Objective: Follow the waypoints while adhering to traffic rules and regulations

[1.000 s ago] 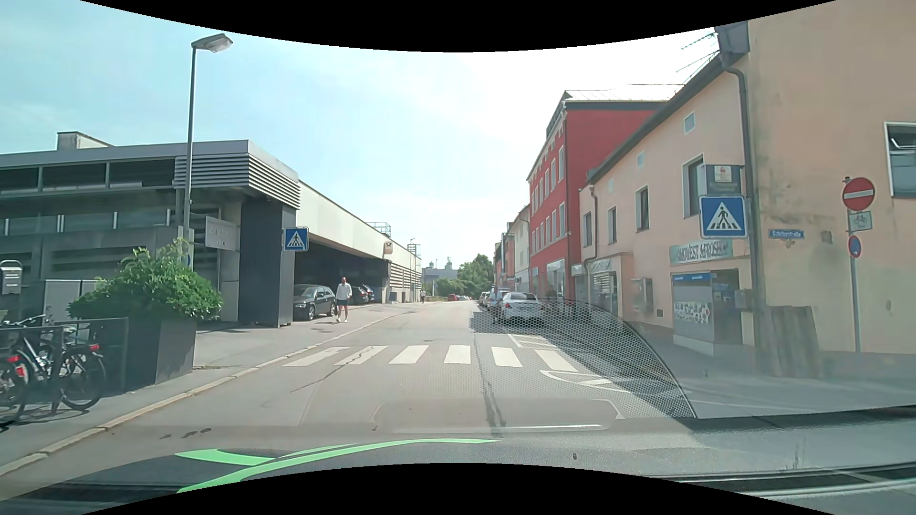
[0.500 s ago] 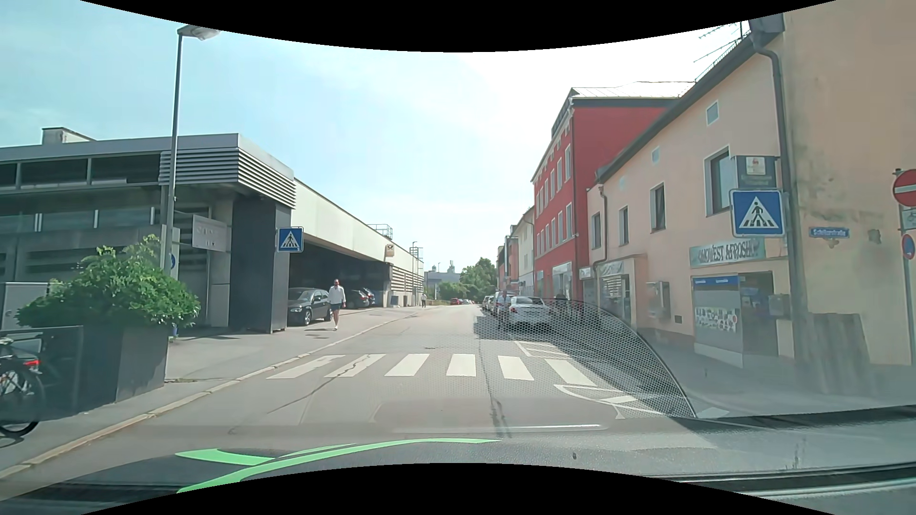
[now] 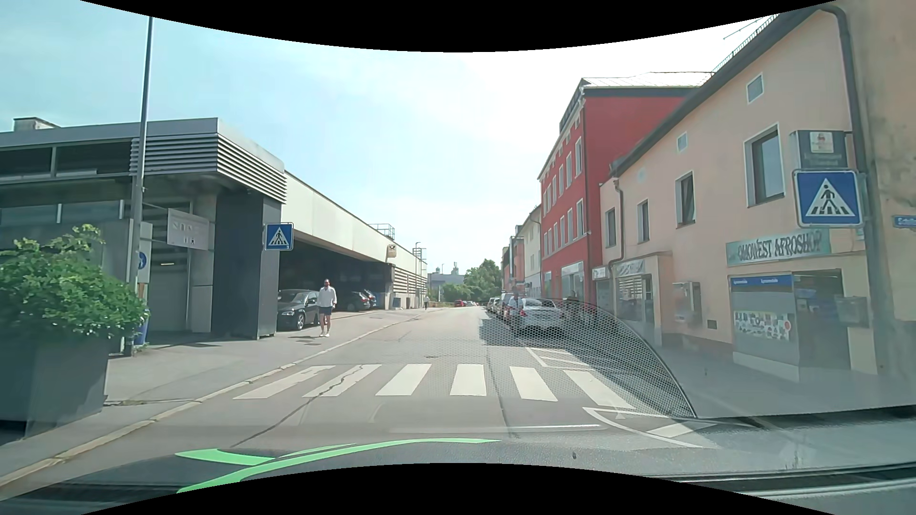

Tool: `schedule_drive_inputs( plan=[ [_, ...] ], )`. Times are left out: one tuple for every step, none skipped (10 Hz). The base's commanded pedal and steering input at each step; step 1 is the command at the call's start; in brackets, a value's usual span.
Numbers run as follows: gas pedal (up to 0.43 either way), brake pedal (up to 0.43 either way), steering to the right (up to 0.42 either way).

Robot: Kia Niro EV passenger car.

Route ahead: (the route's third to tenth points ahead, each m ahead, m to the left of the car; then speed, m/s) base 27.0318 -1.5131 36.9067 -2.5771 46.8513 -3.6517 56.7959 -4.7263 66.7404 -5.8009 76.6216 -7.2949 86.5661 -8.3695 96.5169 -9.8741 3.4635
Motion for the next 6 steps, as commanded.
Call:
schedule_drive_inputs(
  plan=[
    [0.441, 0.0, -0.036],
    [0.421, 0.0, -0.035],
    [0.409, 0.0, -0.034],
    [0.398, 0.0, -0.033],
    [0.398, 0.0, -0.031],
    [0.398, 0.0, -0.028]
  ],
)
